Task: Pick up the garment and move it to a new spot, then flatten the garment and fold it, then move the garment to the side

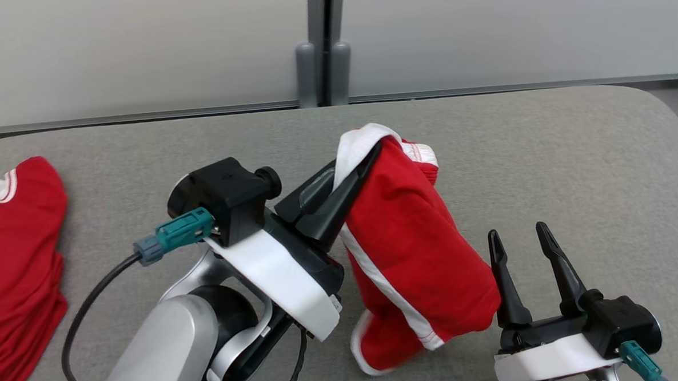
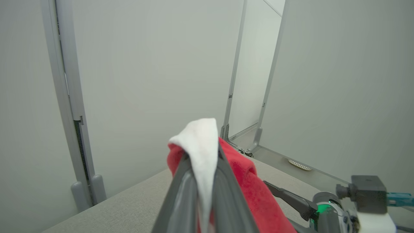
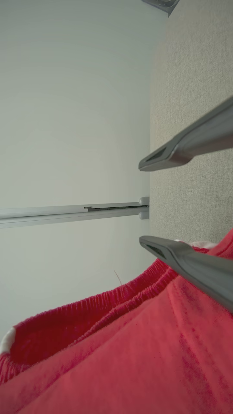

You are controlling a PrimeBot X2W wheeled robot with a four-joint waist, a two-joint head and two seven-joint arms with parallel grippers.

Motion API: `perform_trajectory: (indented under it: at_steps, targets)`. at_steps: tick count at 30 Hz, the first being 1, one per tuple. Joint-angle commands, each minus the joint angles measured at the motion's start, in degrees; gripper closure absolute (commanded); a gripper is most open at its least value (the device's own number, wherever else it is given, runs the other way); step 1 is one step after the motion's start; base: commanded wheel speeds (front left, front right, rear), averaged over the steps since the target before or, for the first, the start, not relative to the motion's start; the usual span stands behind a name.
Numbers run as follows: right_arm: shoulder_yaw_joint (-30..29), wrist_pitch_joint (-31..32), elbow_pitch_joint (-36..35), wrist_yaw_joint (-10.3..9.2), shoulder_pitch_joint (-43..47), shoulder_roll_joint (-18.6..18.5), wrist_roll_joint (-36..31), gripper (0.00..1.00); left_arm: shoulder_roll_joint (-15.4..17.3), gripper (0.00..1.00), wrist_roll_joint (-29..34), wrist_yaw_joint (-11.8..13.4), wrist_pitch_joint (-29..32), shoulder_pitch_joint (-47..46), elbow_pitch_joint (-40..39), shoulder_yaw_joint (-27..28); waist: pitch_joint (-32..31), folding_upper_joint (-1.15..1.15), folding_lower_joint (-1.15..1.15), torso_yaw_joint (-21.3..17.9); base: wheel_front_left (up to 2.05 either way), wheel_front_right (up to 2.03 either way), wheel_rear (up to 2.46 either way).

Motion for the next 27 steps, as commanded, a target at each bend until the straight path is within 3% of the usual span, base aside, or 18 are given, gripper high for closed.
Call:
perform_trajectory:
  at_steps: [1,5,10,16,17,18,19,20,27]
  targets:
    - [-0.1,-0.3,-0.4,0.09,-0.2,-0.2,0.4,0.0,0.2,1.0,-0.6,0.6,0.6,-0.3,-0.3,-0.5,0.5,0.0,0.0,-4.1,0.0,0.0,0.0]
    - [-0.1,-0.3,-1.0,0.09,-0.4,-0.2,1.4,0.0,0.1,1.0,-1.2,2.8,0.8,-1.1,3.9,-0.3,1.8,0.0,0.0,-8.1,0.0,0.0,0.0]
    - [-0.2,-0.3,-1.4,0.09,-0.6,-0.2,2.7,0.0,1.6,1.0,-2.4,3.9,-2.1,-0.9,21.0,3.4,3.5,0.0,0.0,-11.4,0.0,0.0,0.0]
    - [-0.7,-0.3,-1.6,0.09,-0.7,-0.2,3.1,0.0,2.2,1.0,-1.5,2.1,-11.9,-1.5,42.1,4.9,4.2,0.0,0.0,-12.4,0.0,0.0,0.0]
    - [-1.1,-0.3,-1.7,0.09,-0.5,-0.2,2.9,0.0,2.0,0.96,-1.6,1.9,-13.8,-1.8,44.3,4.9,4.2,0.0,0.0,-12.1,0.0,0.0,0.0]
    - [-1.6,-0.3,-1.8,0.09,-0.3,-0.2,2.7,0.0,1.7,0.71,-1.6,1.6,-15.9,-2.3,45.8,4.8,4.1,0.0,0.0,-11.6,0.0,0.0,0.0]
    - [-1.9,-0.3,-1.8,0.09,-0.2,-0.2,2.4,0.0,1.5,0.31,-1.4,1.4,-17.9,-2.8,47.0,4.5,4.0,0.0,0.0,-11.1,0.0,0.0,0.0]
    - [-2.0,-0.3,-1.9,0.09,-0.1,-0.2,2.2,0.0,1.3,0.0,-1.2,1.5,-19.8,-2.8,48.1,4.4,3.8,0.0,0.0,-10.5,0.0,0.0,0.0]
    - [-3.1,-0.3,-3.1,0.09,-0.1,-0.2,-0.2,0.0,1.5,0.0,1.3,3.6,-30.3,-0.1,47.6,4.0,1.5,0.0,0.0,-6.0,0.0,0.0,0.0]
